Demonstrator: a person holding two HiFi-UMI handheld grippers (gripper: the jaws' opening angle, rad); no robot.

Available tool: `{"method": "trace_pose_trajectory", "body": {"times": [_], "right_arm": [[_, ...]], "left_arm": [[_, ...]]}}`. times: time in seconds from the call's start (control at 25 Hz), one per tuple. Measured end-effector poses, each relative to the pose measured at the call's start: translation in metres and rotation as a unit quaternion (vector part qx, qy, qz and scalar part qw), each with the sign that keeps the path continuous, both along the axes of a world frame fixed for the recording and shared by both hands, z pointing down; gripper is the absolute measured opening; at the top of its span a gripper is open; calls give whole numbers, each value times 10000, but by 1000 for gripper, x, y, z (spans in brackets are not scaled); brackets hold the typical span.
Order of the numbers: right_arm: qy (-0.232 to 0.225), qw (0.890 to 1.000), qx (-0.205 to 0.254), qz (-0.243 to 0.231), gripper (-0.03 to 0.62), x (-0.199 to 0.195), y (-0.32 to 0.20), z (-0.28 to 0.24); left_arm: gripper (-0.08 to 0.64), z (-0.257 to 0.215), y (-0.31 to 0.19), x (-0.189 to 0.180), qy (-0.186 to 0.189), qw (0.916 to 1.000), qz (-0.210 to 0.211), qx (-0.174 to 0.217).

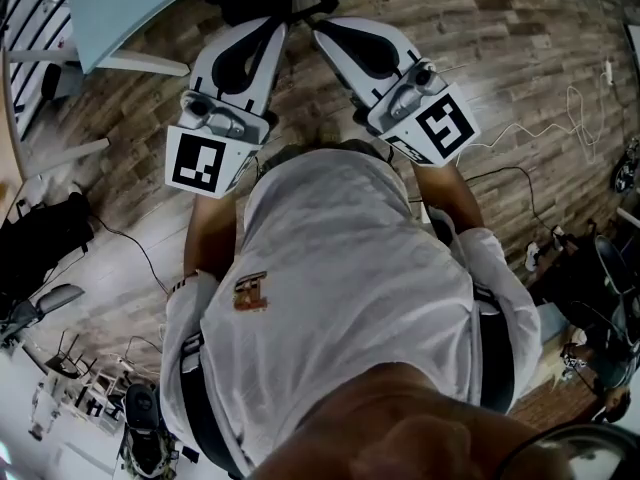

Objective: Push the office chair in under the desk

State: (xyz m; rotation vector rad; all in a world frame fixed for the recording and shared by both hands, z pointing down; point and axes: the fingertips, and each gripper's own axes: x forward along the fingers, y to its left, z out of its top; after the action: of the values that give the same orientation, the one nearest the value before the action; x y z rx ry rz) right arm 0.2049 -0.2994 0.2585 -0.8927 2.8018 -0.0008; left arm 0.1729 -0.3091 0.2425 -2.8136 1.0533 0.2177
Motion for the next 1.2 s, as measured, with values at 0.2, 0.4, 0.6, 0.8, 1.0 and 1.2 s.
{"method": "trace_pose_trajectory", "body": {"times": [0.2,0.4,0.6,0.8,1.0,1.2], "right_arm": [[-71,9999,-63,83,34,-1,2,9],[-33,10000,-9,68,34,-8,3,5],[-12,10000,-29,86,34,-9,8,8],[-20,9999,-35,113,34,-5,15,10],[-15,9999,-24,144,34,-6,17,11],[-38,9999,-7,158,34,-5,21,9]], "left_arm": [[18,6,5,-4,23,10000,51,-68],[18,7,6,-8,51,9998,141,-113],[18,8,10,-7,44,9997,219,-111],[18,11,15,-4,40,9996,259,-134],[18,11,15,-7,45,9995,280,-110],[18,8,19,-5,69,9995,309,-86]]}}
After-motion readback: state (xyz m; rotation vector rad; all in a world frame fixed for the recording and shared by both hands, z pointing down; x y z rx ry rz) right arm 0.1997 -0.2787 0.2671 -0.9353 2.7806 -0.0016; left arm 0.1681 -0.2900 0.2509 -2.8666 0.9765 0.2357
